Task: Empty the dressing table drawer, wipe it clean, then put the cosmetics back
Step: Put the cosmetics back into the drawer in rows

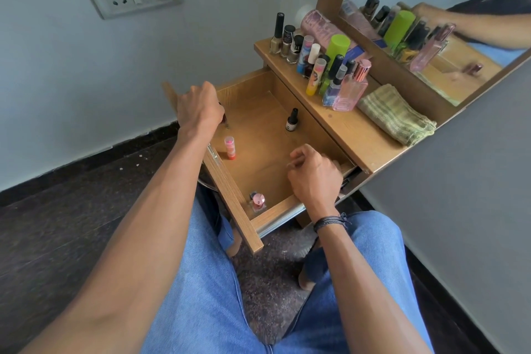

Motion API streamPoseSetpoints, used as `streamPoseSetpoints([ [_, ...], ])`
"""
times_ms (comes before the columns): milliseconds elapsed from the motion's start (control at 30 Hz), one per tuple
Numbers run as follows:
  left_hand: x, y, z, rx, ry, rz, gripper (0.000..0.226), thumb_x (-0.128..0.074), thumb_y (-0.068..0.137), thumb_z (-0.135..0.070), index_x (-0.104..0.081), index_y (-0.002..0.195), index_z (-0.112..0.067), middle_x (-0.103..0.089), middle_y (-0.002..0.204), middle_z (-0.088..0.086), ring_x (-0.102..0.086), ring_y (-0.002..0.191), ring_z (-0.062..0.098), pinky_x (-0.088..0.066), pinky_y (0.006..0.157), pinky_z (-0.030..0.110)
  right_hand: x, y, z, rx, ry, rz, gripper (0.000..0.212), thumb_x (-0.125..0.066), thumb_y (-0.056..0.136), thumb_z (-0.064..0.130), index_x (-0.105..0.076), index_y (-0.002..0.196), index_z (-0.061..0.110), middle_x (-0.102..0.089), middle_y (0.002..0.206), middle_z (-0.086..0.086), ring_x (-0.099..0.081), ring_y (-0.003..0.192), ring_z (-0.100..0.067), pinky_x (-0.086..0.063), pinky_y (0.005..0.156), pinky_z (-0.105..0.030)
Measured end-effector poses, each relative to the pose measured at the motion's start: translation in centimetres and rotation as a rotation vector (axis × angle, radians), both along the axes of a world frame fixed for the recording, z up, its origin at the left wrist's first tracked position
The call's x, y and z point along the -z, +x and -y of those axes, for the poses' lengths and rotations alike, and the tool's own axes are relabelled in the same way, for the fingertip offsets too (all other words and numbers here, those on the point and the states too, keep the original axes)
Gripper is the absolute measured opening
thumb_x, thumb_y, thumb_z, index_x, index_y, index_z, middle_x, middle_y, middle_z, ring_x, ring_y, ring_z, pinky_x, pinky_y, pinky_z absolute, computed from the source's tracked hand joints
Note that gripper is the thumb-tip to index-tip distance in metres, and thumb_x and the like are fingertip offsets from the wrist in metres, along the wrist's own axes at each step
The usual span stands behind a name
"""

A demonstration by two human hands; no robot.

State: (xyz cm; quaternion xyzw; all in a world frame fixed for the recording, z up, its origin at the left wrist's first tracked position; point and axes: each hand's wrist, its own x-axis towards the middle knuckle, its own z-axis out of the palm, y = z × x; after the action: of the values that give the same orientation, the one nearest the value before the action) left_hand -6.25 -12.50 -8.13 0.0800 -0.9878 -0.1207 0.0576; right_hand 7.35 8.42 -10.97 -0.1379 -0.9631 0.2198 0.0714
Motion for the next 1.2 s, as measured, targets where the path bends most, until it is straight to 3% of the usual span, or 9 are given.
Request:
streamPoseSetpoints([
  [333,0.0,0.4,-0.1,-0.034,0.020,-0.012,0.010,-0.072,0.093,-0.016,-0.072,0.088,-0.007,-0.075,0.089,0.012,-0.073,0.080,0.032,-0.061,0.071,0.041,0.1,0.1,-0.1,-0.016,0.011,0.001,0.015,-0.067,0.085,0.024,-0.069,0.098,0.031,-0.074,0.086,0.014,-0.068,0.084,-0.015,-0.052,0.088,-0.037],
  [533,0.0,0.9,0.1,-0.017,0.076,-0.034,0.020,-0.069,0.096,-0.012,-0.071,0.115,-0.008,-0.075,0.111,0.014,-0.074,0.096,0.033,-0.062,0.078,0.042,0.2,0.2,-0.2,-0.040,0.016,-0.005,0.015,-0.068,0.085,0.025,-0.070,0.099,0.031,-0.073,0.085,0.014,-0.067,0.085,-0.015,-0.051,0.089,-0.037],
  [1033,-0.4,1.3,0.2,0.010,0.102,-0.023,0.030,-0.062,0.098,-0.005,-0.070,0.122,-0.020,-0.074,0.119,0.010,-0.073,0.090,0.029,-0.061,0.076,0.040,0.6,0.2,-0.6,-0.077,0.051,-0.036,0.014,-0.068,0.086,0.027,-0.070,0.100,0.030,-0.075,0.087,0.011,-0.068,0.086,-0.016,-0.049,0.088,-0.035],
  [1200,-0.1,0.9,0.5,0.044,0.114,-0.002,0.027,-0.066,0.098,-0.018,-0.069,0.123,-0.028,-0.075,0.117,0.005,-0.074,0.086,0.024,-0.055,0.064,0.030,0.8,0.2,-0.6,-0.076,0.050,-0.052,0.015,-0.067,0.086,0.026,-0.071,0.100,0.029,-0.075,0.087,0.010,-0.068,0.086,-0.017,-0.047,0.088,-0.033],
])
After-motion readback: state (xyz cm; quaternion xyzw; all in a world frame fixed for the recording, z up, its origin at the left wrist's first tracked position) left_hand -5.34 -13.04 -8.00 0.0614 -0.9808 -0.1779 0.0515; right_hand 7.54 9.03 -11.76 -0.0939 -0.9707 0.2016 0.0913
